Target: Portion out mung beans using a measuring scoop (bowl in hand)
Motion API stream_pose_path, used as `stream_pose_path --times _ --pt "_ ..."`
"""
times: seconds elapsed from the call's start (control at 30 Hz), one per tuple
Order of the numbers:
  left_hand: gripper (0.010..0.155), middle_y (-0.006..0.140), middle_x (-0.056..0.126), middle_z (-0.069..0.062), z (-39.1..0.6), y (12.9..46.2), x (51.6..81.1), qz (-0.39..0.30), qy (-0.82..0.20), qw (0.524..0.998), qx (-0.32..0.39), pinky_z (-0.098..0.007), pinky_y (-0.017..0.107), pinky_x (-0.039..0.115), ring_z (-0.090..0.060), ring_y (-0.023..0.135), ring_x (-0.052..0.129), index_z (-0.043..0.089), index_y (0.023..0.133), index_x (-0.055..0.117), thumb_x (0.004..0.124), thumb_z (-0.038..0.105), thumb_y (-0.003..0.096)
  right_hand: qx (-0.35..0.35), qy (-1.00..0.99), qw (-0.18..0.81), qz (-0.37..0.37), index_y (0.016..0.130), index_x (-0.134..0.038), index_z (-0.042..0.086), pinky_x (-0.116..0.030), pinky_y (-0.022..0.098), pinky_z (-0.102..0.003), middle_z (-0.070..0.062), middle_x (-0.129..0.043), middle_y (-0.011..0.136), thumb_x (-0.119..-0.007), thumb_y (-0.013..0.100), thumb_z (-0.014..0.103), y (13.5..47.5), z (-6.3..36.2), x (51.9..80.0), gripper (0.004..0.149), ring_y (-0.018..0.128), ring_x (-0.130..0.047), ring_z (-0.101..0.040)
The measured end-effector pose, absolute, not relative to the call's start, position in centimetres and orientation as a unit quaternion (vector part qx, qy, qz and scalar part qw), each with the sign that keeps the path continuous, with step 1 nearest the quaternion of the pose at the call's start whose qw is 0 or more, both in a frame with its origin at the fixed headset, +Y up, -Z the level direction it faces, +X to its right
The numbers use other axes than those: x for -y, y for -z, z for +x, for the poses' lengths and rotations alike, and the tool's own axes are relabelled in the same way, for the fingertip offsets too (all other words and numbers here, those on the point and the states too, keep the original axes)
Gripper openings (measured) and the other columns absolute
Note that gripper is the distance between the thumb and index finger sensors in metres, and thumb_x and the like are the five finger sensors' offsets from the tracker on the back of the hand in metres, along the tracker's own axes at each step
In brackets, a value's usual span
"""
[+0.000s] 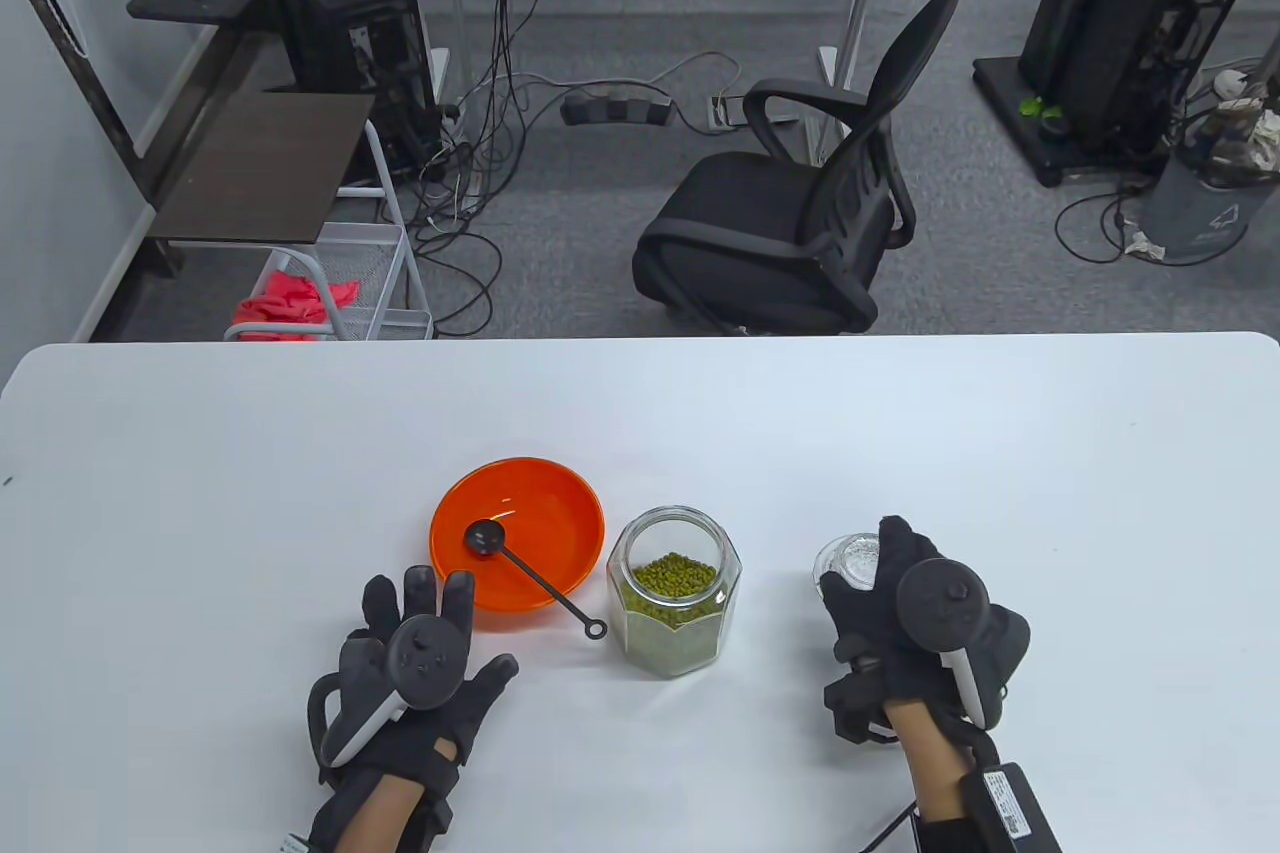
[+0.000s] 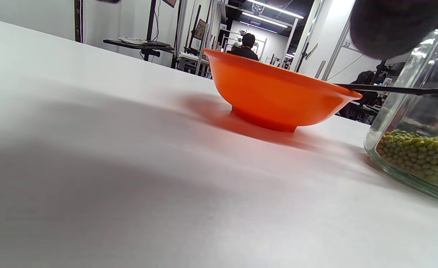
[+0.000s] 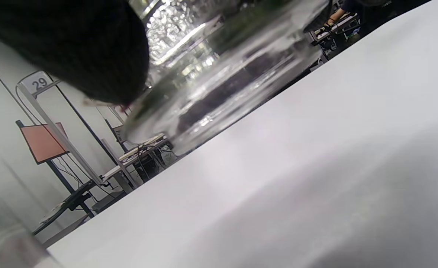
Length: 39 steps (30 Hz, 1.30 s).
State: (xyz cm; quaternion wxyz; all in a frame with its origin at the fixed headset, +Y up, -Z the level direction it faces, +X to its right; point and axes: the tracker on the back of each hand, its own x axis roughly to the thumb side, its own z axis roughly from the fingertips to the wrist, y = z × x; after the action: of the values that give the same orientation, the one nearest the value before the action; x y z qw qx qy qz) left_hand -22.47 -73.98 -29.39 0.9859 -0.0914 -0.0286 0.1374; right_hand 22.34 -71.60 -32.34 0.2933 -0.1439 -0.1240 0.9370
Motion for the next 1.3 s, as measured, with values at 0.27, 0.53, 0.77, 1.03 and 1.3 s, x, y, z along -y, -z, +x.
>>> stream_pose_path --times 0.27,0.53,0.77,1.03,1.3 --pt "0.090 0.112 0.001 -0.010 -22.4 29.3 74.0 -0.094 -0.135 0.986 0.028 -0.076 0.073 0.034 -0.057 0.105 0.004 0.032 0.113 0.011 0.061 0.070 0.0498 0.073 -0.944 0.277 -0.165 0.100 -0.058 0.007 -0.044 0.063 -0.078 -0.028 -0.058 0.099 -0.099 0.034 0.037 32.9 23.0 73.5 0.083 0.094 -0.059 -0.053" --pt "0.090 0.112 0.001 -0.009 -22.4 29.3 74.0 -0.098 -0.133 0.986 0.027 -0.076 0.073 0.034 -0.057 0.105 0.004 0.032 0.114 0.011 0.061 0.070 0.0498 0.038 -0.945 0.269 -0.180 0.100 -0.057 0.007 -0.043 0.063 -0.078 -0.028 -0.058 0.099 -0.099 0.035 0.038 33.3 23.4 74.6 0.083 0.093 -0.060 -0.053" --pt "0.089 0.112 0.001 -0.010 -22.4 29.3 74.0 -0.101 -0.131 0.986 0.025 -0.076 0.073 0.034 -0.057 0.105 0.004 0.032 0.113 0.011 0.061 0.070 0.0498 0.009 -0.943 0.274 -0.190 0.101 -0.055 0.007 -0.041 0.063 -0.078 -0.028 -0.056 0.099 -0.097 0.036 0.038 33.4 23.8 75.4 0.083 0.093 -0.059 -0.053" --pt "0.089 0.112 0.001 -0.010 -22.4 29.3 74.0 -0.104 -0.128 0.986 0.026 -0.076 0.073 0.034 -0.057 0.105 0.004 0.032 0.114 0.011 0.061 0.070 0.0499 -0.021 -0.945 0.263 -0.195 0.102 -0.052 0.007 -0.039 0.063 -0.079 -0.028 -0.053 0.100 -0.096 0.037 0.038 33.6 23.7 75.6 0.084 0.093 -0.057 -0.054" --pt "0.089 0.112 0.002 -0.009 -22.3 29.3 73.9 -0.111 -0.134 0.984 0.029 -0.076 0.073 0.035 -0.057 0.106 0.006 0.032 0.114 0.011 0.061 0.070 0.0499 -0.003 -0.953 0.233 -0.191 0.105 -0.048 0.011 -0.033 0.064 -0.081 -0.025 -0.046 0.106 -0.093 0.037 0.047 33.1 23.1 74.1 0.089 0.098 -0.049 -0.055"
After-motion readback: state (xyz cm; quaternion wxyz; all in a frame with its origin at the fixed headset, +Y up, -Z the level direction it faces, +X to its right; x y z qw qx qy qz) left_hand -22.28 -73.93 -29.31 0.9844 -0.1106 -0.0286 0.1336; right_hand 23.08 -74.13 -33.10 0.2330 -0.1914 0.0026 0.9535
